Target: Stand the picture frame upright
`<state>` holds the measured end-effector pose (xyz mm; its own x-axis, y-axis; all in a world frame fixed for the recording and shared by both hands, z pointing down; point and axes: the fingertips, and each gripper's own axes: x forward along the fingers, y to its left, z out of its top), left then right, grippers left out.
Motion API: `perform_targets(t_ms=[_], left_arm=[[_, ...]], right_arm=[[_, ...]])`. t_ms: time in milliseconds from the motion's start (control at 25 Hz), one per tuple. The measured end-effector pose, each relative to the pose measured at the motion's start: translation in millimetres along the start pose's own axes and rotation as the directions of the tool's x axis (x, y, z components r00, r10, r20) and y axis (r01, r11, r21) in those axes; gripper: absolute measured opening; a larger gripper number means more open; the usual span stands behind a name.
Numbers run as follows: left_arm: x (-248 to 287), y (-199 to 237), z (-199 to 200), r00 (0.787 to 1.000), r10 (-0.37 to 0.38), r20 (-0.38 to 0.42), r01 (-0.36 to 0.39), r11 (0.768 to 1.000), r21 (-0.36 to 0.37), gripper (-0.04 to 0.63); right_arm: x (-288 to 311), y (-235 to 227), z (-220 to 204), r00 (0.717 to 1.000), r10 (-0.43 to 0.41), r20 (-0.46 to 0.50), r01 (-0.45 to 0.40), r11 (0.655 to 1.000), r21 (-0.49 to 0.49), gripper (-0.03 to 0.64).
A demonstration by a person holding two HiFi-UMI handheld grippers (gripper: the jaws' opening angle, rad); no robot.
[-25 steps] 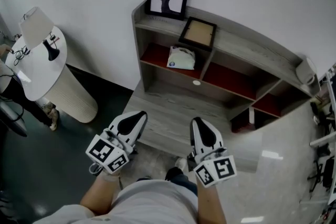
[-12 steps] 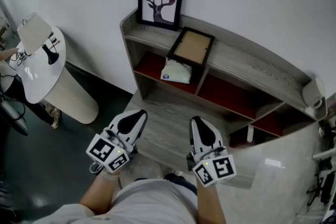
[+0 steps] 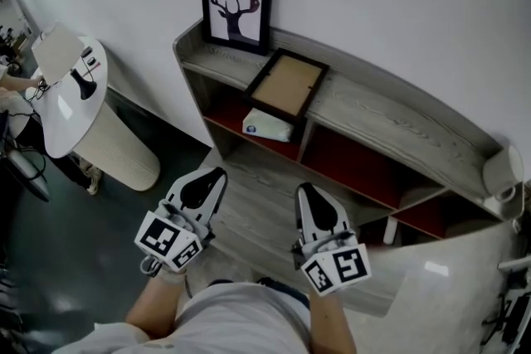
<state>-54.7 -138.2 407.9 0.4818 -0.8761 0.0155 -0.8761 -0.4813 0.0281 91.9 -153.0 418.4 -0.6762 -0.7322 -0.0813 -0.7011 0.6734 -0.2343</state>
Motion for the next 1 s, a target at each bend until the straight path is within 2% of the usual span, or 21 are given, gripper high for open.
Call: perform_targets(t_ms=[360,520,680,1000], left_arm=[[32,2,8,0.995,0.094,-0.014,-0.093,0.994,0.052,0.018],[44,2,19,0.992,0.123,-0.002,-0.122,0.985,0.118,0.019],[56,5,28,0.993,0.121,0.02,-0.122,0.982,0.145,0.028],[81,30,39,0.996,0.083,0.026,-0.087,0.983,0.163,0.112]], right_arm=[[5,-18,12,0.996,0.093,0.005,-0.093,0.995,0.026,0.035],[6,-19,18,0.993,0.12,0.008,-0.121,0.992,0.024,0.035],[8,-22,17,0.994,0.113,0.009,-0.114,0.993,0.027,0.035],[16,-26,21,0.999,0.042,0.005,-0.042,0.999,0.003,0.035]])
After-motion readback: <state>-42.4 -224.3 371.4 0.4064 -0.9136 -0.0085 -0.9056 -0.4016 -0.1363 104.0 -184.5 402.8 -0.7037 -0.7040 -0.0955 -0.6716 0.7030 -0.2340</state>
